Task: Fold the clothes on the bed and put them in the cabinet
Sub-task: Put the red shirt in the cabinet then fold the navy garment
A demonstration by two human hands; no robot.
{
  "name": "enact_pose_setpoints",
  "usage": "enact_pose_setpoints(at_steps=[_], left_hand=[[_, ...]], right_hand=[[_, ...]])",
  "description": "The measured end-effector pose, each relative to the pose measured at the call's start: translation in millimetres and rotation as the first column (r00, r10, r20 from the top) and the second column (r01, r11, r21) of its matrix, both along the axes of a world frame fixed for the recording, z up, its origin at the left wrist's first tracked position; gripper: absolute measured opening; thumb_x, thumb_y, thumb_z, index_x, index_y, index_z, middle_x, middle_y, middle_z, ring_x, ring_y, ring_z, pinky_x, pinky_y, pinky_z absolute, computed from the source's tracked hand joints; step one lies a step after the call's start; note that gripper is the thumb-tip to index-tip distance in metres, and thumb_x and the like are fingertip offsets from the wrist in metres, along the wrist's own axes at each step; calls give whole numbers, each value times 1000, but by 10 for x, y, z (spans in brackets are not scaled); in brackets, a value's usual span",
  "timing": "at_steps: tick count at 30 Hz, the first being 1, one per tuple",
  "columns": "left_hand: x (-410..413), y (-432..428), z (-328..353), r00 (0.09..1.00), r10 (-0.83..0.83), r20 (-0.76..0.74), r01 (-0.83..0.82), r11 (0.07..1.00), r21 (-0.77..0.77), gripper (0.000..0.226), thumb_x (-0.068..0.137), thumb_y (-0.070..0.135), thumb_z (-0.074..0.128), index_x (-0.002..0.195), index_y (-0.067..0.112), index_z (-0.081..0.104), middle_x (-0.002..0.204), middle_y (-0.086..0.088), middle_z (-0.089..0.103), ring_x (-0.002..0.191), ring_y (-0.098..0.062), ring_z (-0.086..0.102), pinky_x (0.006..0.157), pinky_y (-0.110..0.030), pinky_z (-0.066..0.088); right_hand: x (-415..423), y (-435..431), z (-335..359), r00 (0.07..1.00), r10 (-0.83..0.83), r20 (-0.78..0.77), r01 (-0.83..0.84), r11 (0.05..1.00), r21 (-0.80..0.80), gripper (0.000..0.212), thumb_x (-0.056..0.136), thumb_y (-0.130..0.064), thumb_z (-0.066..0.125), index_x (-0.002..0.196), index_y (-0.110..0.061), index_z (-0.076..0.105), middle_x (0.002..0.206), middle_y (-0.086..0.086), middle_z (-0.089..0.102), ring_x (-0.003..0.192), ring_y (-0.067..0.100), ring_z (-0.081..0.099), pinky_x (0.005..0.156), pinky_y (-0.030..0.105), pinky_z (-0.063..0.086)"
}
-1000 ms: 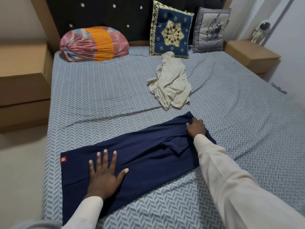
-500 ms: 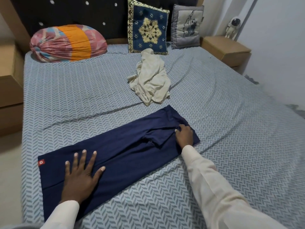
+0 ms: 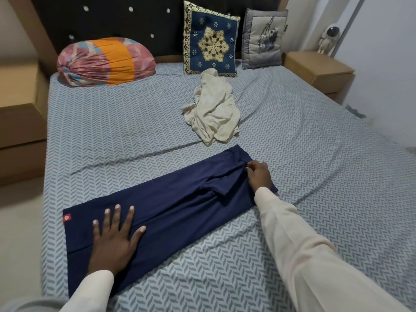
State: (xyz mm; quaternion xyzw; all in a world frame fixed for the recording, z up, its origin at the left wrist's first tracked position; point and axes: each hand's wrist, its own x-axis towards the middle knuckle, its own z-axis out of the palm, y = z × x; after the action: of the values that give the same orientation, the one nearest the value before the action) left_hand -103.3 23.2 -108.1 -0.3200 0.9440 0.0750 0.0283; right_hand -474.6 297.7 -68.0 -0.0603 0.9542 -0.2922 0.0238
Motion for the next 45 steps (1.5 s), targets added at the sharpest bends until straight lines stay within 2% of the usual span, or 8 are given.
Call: enact_pose_setpoints(at_steps=[10,20,28,32,34,38,42,45], left_hand=[[-37,21,66,976,-38,-215,52,997,61,67,93,65,19,132,25,55,143,-9,47,140,-32,33,112,-61,16],[-121,54,-19,927,-5,-375,18,999,31,18,78,17,79,89,17,64,116,-8,60,125,-33,48,103,-73,21],[-91,73,67,925,45,-378,-8,995,100,19,89,38,57,92,20,61,124,-3,58,133,-28,42,111,-67,11],[-123,82,173,943,98,-317,-84,995,59,58,92,52,28,133,21,54,148,-10,44,144,-29,29,116,-58,1],[-82,83,152,974,101,-201,-95,995,37,68,93,58,19,148,23,38,156,-13,31,147,-32,20,116,-52,-9],[-1,59,55,993,113,-32,-113,994,-3,77,92,66,12,153,22,28,157,-16,27,146,-38,19,116,-55,-3],[76,-1,101,958,287,-16,-287,958,4,81,88,73,1,155,29,12,162,-13,12,149,-36,5,115,-49,-11],[72,-38,193,920,390,34,-392,918,61,75,91,70,8,156,32,5,163,-14,1,149,-35,-3,117,-49,-9]], right_hand=[[-118,-95,47,963,252,100,-265,952,151,63,77,1,48,134,-27,51,118,21,52,107,39,57,99,42,46],[-80,-36,255,967,255,-4,-243,929,278,32,76,-5,53,98,-24,65,105,9,68,99,33,63,80,36,48],[-22,-2,176,951,301,68,-305,880,364,30,79,-4,54,98,-20,71,114,14,62,105,35,61,85,36,48],[89,-247,330,958,253,-134,-210,939,272,32,78,-9,57,105,-16,72,109,17,60,103,39,56,86,39,50],[396,-554,333,864,442,-241,-368,882,295,39,84,-23,53,120,-16,66,111,16,63,102,39,56,90,42,45],[1020,-1061,71,619,782,-67,-694,586,418,67,93,-64,25,147,-29,42,149,9,45,137,31,38,114,44,29],[1120,-936,-190,715,694,84,-652,618,438,97,76,-83,-8,155,-34,18,164,2,14,151,24,7,122,43,4],[1087,-922,-188,743,656,133,-635,627,452,90,80,-82,-2,155,-35,14,165,0,10,152,22,3,121,41,-1]])
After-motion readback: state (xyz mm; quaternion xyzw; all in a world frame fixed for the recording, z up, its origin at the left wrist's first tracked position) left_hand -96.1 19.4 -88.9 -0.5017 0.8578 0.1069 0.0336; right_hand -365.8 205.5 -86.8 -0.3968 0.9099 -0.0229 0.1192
